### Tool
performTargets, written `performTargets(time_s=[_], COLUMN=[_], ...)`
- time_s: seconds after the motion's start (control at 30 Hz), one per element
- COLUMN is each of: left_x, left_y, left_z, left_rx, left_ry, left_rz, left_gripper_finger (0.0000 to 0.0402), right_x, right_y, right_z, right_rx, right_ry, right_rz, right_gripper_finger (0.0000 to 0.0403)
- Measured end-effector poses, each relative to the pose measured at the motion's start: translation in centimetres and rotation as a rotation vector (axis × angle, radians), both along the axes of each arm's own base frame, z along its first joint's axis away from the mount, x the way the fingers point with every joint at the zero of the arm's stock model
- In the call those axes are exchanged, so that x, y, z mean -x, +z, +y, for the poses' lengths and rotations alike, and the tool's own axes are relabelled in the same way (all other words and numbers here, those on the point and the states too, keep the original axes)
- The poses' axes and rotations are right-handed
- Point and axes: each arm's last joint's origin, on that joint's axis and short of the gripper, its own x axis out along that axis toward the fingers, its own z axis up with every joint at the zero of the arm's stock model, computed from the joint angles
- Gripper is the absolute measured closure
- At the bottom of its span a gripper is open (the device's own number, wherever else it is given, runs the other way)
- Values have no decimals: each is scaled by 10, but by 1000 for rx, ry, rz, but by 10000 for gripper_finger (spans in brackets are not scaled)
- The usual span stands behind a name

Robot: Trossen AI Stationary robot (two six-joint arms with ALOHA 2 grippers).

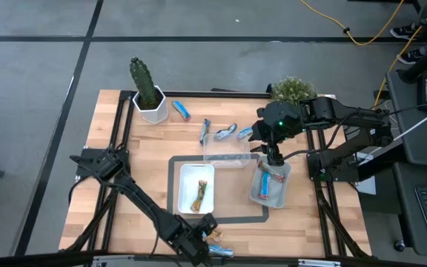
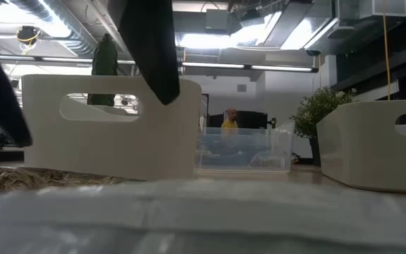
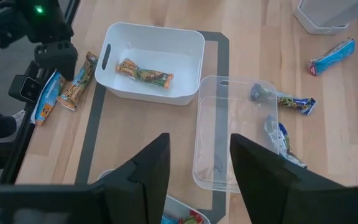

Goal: Pick and place Granola Bars by type
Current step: Put the top orange granola bar into the white bin

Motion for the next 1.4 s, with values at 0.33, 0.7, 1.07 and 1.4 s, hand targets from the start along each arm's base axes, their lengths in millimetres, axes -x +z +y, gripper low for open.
performTargets(time_s=[0.33, 0.7, 1.07, 1.4], left_x=[-5, -12, -18, -19], left_y=[-9, -32, -35, -35], left_z=[6, 8, 15, 15], left_rx=[56, 67, 128, 177], left_ry=[30, 82, 174, 241], left_rz=[72, 115, 136, 142], left_gripper_finger=[169, 169, 198, 347], right_x=[0, 0, 0, 0], right_y=[0, 0, 0, 0], right_z=[0, 0, 1, 1], right_rx=[5, 8, 5, 4], right_ry=[6, 26, 33, 34], right_rz=[1, 0, 2, 2], right_gripper_finger=[234, 234, 234, 234])
